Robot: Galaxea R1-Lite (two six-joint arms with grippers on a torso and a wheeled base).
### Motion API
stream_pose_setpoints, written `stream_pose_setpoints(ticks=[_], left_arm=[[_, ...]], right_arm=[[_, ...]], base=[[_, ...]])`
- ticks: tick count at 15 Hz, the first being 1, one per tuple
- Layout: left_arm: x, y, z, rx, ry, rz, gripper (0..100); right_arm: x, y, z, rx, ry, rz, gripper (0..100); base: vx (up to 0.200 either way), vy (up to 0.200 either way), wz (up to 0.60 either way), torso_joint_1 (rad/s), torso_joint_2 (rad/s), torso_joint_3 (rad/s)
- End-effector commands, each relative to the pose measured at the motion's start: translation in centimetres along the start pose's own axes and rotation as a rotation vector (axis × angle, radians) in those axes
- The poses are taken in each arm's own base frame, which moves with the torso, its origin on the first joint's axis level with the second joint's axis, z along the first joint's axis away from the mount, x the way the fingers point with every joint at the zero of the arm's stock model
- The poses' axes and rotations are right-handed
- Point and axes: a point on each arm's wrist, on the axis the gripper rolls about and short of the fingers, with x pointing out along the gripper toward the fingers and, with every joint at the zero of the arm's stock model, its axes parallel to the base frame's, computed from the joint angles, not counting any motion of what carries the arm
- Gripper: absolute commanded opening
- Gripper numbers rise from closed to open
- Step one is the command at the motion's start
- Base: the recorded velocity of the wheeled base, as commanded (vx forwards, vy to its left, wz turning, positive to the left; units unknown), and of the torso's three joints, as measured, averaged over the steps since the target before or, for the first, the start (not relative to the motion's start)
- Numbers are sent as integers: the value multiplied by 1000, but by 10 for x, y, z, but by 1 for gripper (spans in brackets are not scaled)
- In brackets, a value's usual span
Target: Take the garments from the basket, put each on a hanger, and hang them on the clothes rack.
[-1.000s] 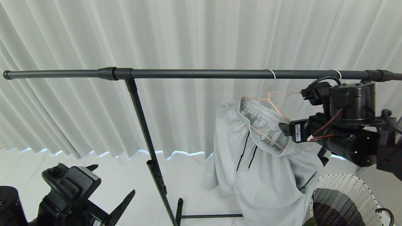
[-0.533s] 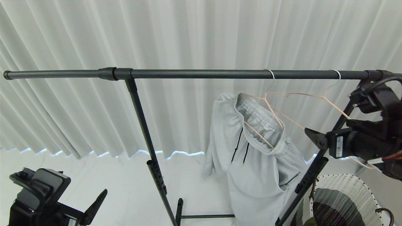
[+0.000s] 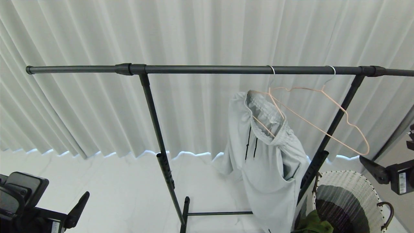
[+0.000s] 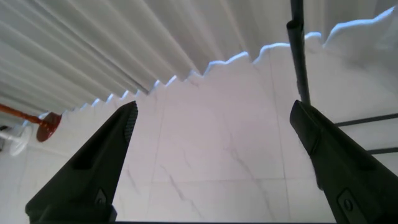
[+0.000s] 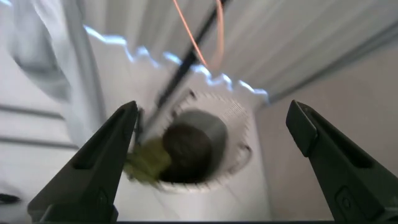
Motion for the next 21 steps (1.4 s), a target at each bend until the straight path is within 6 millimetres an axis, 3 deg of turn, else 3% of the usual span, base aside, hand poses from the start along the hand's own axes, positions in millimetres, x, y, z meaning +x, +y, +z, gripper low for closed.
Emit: stream_pose_setpoints(ticks=[1, 8, 15, 21], left_arm=[[0, 2, -1, -6, 12, 23, 100], [-2, 7, -4, -74, 27, 67, 100], [-1, 7, -5, -99, 33, 57, 100], [-1, 5, -4, -114, -4, -27, 100]], right_arm=[[-2, -6, -8, -21, 23, -45, 100], [-1, -13, -31, -138, 117, -107, 100], [-2, -13, -32, -158, 122, -114, 100], [-16, -14, -51, -187, 134, -123, 100]], base=[[-200, 0, 0, 2, 12, -2], [-200, 0, 0, 4, 0, 3], [0, 0, 0, -9, 19, 10], [0, 0, 0, -216, 477, 256]])
